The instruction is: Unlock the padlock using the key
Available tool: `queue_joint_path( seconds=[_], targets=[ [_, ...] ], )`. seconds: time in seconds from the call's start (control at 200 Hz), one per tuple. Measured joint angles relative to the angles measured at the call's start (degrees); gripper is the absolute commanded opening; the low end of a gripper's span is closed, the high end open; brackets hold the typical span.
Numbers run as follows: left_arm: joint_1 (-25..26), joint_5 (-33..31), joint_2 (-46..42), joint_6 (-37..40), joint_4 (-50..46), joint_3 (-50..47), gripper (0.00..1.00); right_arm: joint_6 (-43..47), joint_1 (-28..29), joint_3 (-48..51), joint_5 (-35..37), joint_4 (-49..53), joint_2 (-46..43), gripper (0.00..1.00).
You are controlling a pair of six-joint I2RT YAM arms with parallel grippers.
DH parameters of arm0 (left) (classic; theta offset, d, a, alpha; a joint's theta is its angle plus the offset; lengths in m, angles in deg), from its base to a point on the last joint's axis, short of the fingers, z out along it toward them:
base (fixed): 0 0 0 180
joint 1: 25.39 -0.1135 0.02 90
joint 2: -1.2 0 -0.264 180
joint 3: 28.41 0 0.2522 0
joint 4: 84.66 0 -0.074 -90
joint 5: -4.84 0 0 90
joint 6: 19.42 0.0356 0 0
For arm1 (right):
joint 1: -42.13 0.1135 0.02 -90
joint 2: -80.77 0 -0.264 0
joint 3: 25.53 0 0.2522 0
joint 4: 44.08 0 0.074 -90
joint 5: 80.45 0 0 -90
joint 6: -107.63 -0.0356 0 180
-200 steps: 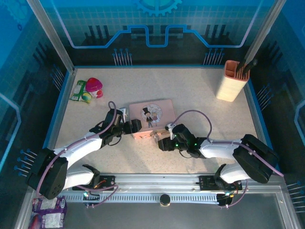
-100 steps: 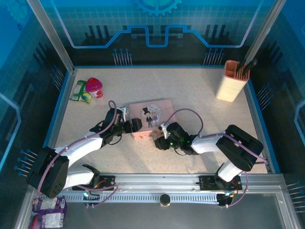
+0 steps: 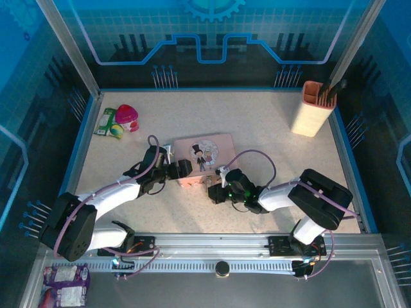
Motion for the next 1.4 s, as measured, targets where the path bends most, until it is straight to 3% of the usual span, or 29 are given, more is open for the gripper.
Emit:
queue_joint_path(
  seconds=[0.42,1.396],
  targets=[
    [0.0,1.3,0.1,-5.8,4.8,-2.9,0.75,-13.8,3.6,7.4,10.3,-21.5,4.7,0.0],
    [9.5,-1.4,0.9,-14.6,9.1,-4.3,0.72,-20.4,3.4,9.9,25.0,-29.5,6.2,0.0]
  ],
)
